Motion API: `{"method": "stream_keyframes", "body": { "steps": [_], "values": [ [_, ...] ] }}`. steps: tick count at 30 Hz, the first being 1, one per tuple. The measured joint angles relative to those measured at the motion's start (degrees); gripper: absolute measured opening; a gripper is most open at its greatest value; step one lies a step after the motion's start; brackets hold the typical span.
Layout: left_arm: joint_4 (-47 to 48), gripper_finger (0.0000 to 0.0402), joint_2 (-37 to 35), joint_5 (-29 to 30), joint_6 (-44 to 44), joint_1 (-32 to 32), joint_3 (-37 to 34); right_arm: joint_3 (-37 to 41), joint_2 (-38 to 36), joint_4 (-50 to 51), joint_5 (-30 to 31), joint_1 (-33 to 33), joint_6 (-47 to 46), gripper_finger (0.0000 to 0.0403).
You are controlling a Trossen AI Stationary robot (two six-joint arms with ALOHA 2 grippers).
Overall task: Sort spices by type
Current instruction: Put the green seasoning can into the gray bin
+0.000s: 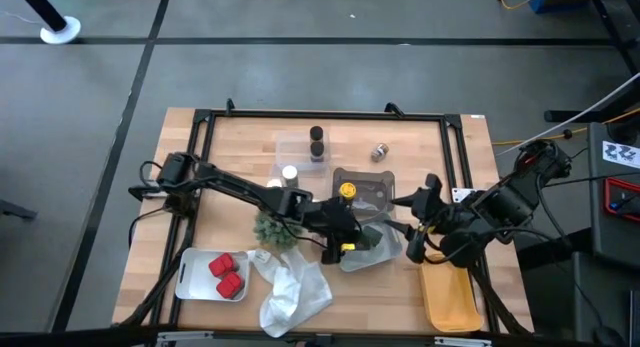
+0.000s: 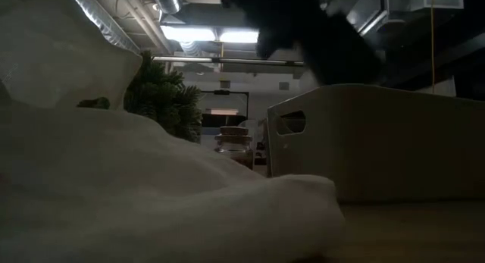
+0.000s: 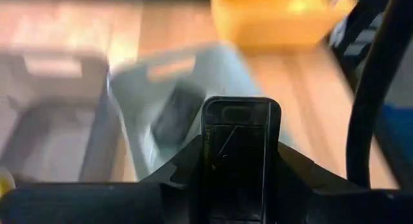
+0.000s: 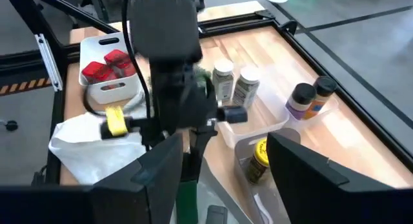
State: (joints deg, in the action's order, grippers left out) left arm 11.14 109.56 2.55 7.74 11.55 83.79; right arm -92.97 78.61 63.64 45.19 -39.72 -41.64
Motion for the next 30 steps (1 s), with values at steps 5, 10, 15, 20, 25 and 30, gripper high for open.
{"method": "stream_keyframes", "body": {
  "steps": [5,10,15,20,25,30],
  "values": [
    [4.80,0.0114,4.35,-0.02,1.33,-0.67,1.43,0.00,-0.02,1.14,0.54,0.00,-0.06,0.0223],
    [5.23,0.0117,7.29,-0.59,1.49,-1.57,1.62,0.02,0.00,1.36,1.28,0.00,-0.06,0.0223],
    [5.43,0.0118,8.21,-0.67,1.30,-1.98,1.62,0.02,0.00,2.42,1.33,0.00,-0.06,0.0223],
    [5.51,0.0127,8.21,-0.69,1.12,-2.18,1.66,0.02,0.00,2.71,1.33,0.00,-0.06,0.0223],
    [5.38,0.0148,8.21,-0.69,1.25,-2.23,1.66,0.02,0.00,2.71,1.33,0.00,-0.06,0.0223],
    [5.18,0.0162,8.19,-0.69,1.28,-2.23,1.66,0.02,0.00,2.71,1.31,0.00,-0.06,0.0223]
  ]
}}
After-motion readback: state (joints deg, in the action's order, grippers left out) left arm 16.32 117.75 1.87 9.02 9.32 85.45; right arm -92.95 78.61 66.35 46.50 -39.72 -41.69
